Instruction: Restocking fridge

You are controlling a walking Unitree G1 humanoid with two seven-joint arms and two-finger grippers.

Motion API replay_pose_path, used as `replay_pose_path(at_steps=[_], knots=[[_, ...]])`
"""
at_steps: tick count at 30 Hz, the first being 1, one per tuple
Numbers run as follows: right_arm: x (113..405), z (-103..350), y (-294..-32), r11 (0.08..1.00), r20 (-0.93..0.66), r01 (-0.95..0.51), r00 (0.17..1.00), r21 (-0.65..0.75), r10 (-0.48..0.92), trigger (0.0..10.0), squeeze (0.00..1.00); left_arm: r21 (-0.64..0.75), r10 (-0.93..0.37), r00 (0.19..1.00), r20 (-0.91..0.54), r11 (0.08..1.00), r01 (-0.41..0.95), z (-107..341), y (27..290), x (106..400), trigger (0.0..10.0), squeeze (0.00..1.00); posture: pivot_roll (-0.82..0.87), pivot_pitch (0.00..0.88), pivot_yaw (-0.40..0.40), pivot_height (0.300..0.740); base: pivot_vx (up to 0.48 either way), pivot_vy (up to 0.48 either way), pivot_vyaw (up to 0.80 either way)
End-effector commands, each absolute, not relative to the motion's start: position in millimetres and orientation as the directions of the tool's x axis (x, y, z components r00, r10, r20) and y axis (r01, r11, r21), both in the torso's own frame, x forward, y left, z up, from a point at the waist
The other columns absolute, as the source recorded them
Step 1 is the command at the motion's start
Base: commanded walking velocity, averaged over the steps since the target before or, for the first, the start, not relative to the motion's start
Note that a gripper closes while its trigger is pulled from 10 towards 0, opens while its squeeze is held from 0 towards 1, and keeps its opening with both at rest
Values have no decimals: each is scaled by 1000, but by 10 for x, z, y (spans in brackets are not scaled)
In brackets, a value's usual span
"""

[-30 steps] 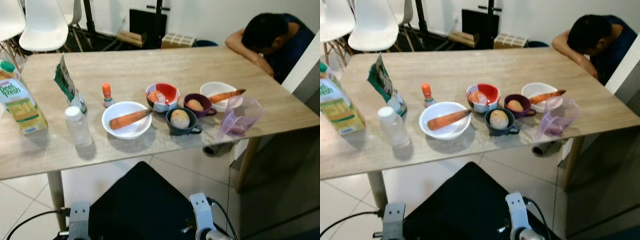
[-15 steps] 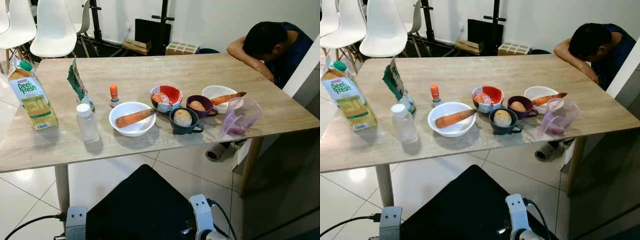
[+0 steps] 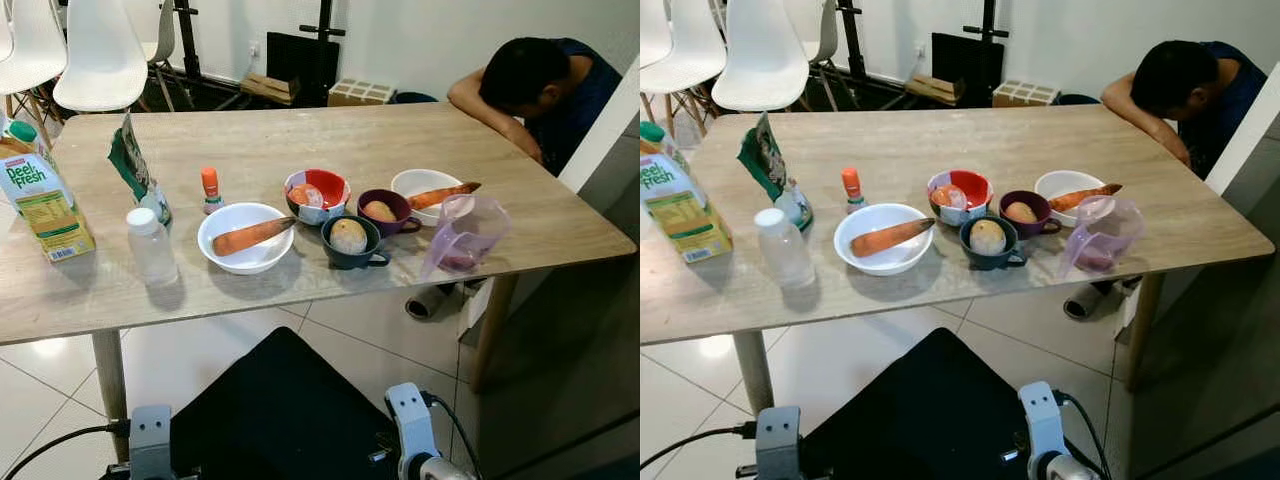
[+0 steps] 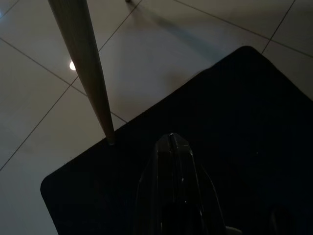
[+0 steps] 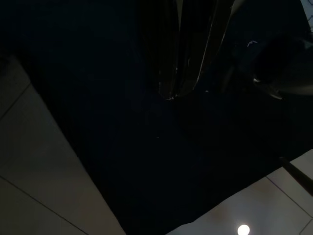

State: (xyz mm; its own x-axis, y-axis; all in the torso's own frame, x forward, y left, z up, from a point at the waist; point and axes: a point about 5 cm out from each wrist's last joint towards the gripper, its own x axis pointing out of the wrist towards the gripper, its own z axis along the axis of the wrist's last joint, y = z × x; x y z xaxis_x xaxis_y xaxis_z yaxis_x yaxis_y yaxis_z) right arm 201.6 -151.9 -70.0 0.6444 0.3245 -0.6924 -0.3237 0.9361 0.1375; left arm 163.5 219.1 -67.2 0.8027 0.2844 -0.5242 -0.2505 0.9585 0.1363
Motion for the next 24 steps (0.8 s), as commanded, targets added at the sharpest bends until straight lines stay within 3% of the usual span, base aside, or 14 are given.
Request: replay_pose_path(at_steps=[1,12,24], knots=[[2022,-690,-1588,939,-690,-319,652,127,315,10000,0,145,287,808,-515,958,-248,-674,2212,1580,10000,0,-13,74,-78,740,0,0,0],[2074,-670,-1526,937,-687,-327,653,125,319,10000,0,157,241,825,-511,970,-186,-658,2109,1674,10000,0,-79,49,-22,740,0,0,0],[2240,-578,-1478,933,-662,-341,675,110,325,10000,0,178,230,837,-496,971,-161,-607,2172,1763,10000,0,-120,0,21,740,0,0,0]])
